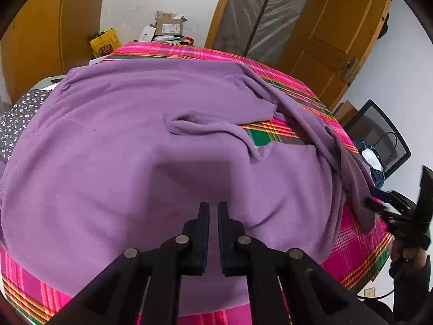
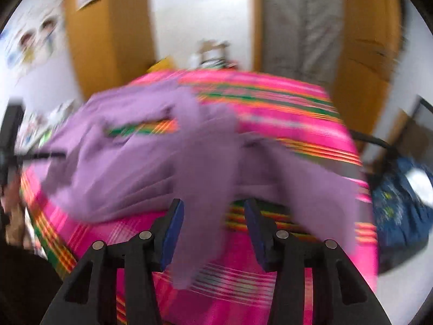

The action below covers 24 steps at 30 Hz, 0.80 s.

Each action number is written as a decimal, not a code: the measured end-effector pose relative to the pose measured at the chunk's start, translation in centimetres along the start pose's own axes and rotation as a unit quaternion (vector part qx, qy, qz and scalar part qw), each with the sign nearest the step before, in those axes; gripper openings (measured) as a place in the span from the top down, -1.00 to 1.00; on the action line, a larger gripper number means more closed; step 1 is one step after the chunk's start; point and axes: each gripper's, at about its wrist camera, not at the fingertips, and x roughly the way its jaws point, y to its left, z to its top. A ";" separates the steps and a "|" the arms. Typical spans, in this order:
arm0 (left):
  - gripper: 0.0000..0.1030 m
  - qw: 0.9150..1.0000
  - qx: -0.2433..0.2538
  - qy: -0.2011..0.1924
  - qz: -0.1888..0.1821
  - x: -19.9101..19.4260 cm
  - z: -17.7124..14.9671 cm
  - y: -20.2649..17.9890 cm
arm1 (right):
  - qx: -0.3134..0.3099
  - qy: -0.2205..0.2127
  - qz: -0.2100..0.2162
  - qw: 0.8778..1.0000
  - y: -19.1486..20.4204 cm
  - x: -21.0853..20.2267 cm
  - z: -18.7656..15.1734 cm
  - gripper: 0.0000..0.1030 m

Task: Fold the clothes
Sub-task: 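Grasp the sweatshirt sleeve with the right gripper and lift it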

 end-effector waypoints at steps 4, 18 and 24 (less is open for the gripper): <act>0.91 1.000 0.010 0.008 0.000 0.5 -0.3 -0.6 | -0.015 0.019 0.000 1.000 -0.3 2.0 0.7 0.62; 0.91 1.000 0.006 0.015 -0.005 1.8 0.1 -1.2 | 0.308 -0.110 -0.018 0.945 -19.2 -0.6 10.0 0.70; 0.91 1.000 0.007 0.018 -0.006 2.2 0.2 -1.2 | 0.332 -0.077 -0.066 0.938 -21.5 0.4 6.1 0.16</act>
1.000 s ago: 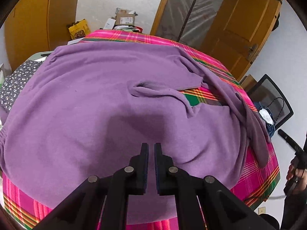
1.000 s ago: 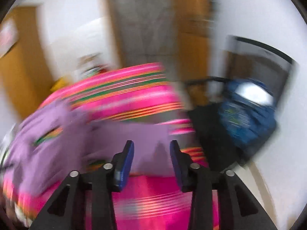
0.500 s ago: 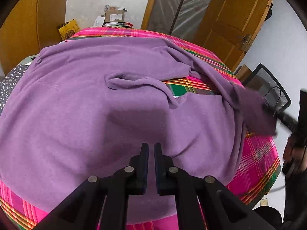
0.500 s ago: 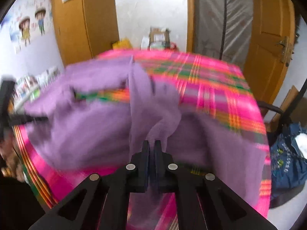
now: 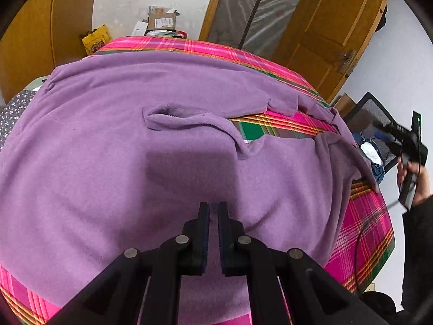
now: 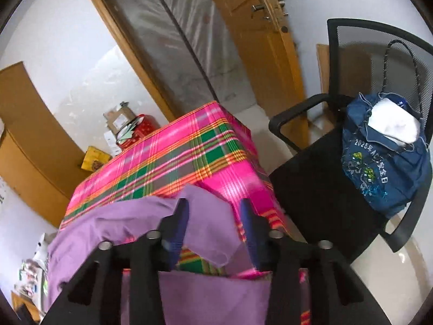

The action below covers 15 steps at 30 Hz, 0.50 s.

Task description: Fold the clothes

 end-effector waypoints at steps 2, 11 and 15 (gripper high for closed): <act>0.91 1.000 0.004 0.007 0.001 0.5 0.0 -0.3 | -0.030 0.013 0.008 0.999 0.5 0.2 -1.2 0.15; 0.91 1.000 0.006 0.016 0.004 1.4 0.3 -0.9 | -0.310 0.052 -0.027 0.949 8.0 4.5 -5.1 0.08; 0.91 1.000 0.005 0.016 0.006 1.6 0.3 -1.1 | -0.345 0.090 -0.032 0.934 8.7 8.4 -5.5 0.08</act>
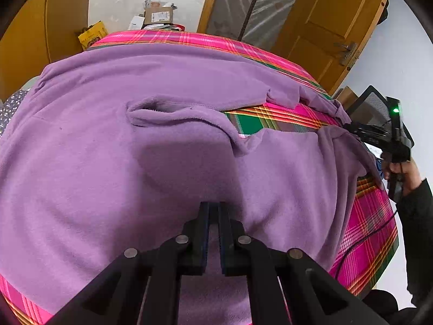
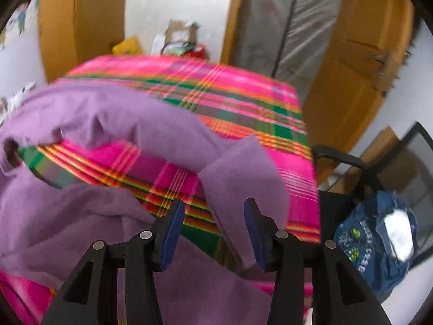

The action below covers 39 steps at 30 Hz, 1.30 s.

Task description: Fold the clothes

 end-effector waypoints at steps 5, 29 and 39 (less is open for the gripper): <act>0.91 1.000 0.001 0.002 0.003 0.2 0.1 0.0 | 0.035 0.012 0.029 0.999 -1.6 2.5 0.3 0.10; 0.90 1.000 -0.009 -0.004 -0.007 0.8 0.6 0.3 | 0.419 -0.046 0.082 0.903 -21.0 2.8 5.8 0.33; 0.91 1.000 -0.007 -0.007 -0.006 0.8 0.8 0.5 | 0.316 -0.011 0.074 0.946 -18.2 3.4 1.3 0.10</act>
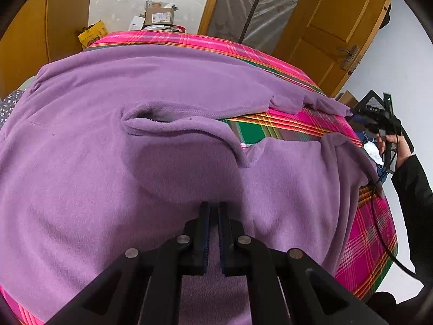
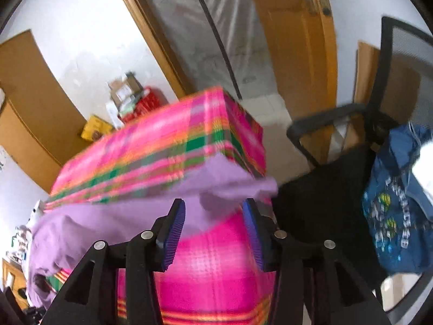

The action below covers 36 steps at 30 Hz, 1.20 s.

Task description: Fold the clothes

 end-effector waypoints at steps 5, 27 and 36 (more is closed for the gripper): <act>0.90 1.000 0.001 0.000 0.003 0.1 0.0 -0.1 | 0.092 0.010 0.054 0.994 -2.6 1.6 -0.2 0.10; 0.90 1.000 -0.008 -0.005 -0.009 -0.1 -0.1 0.4 | 0.111 -0.112 0.072 0.985 4.7 -11.2 1.8 0.84; 0.90 1.000 -0.010 -0.008 -0.012 -0.2 -0.1 0.5 | 0.097 -0.068 0.028 0.993 3.7 -2.7 4.6 0.22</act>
